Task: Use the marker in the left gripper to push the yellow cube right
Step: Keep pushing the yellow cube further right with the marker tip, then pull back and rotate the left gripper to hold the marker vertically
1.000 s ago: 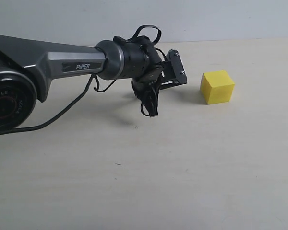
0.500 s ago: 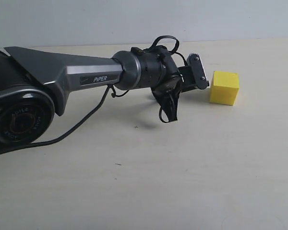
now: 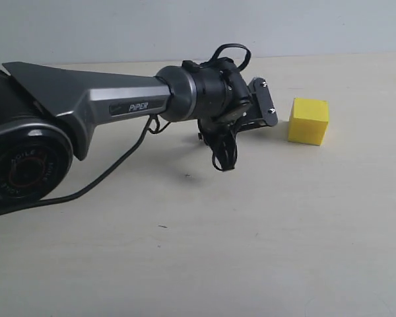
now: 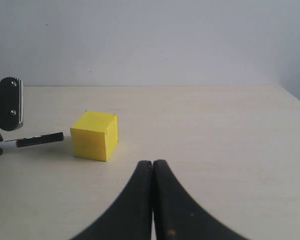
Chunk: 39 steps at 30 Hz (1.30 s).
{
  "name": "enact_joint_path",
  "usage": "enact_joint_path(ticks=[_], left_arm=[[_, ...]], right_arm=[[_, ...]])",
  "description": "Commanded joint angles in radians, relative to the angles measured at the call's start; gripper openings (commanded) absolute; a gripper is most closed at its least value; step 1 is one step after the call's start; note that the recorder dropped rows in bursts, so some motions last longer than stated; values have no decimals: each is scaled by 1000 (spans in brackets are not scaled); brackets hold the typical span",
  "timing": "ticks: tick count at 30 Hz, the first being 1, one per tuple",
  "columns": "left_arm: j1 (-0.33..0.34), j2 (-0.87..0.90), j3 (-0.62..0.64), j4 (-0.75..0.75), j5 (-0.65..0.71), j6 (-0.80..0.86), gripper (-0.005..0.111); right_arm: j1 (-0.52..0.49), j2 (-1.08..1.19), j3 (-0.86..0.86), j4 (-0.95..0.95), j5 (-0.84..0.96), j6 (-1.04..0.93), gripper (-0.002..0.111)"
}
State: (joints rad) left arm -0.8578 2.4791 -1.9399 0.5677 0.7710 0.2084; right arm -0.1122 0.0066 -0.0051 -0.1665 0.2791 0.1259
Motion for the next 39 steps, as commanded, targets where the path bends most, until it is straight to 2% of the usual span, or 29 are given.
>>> enact_joint_path(ticks=[1, 5, 12, 22, 27, 32, 39], left_arm=[[-57, -11, -6, 3, -16, 0, 0], [-85, -11, -6, 12, -15, -7, 0], [-81, -11, -6, 14, 23, -16, 0], [-81, -99, -6, 27, 146, -182, 0], [-76, -172, 4, 20, 258, -225, 0], [-57, -267, 92, -13, 297, -324, 0], [-39, -427, 339, -104, 249, -490, 0]], right_arm=[[-4, -7, 5, -2, -13, 2, 0], [-4, -7, 5, -2, -13, 2, 0], [-4, -7, 5, -2, -13, 2, 0], [-4, -7, 5, -2, -13, 2, 0], [-4, -7, 5, -2, -13, 2, 0], [-4, -7, 5, -2, -13, 2, 0], [-4, -7, 5, -2, -13, 2, 0]])
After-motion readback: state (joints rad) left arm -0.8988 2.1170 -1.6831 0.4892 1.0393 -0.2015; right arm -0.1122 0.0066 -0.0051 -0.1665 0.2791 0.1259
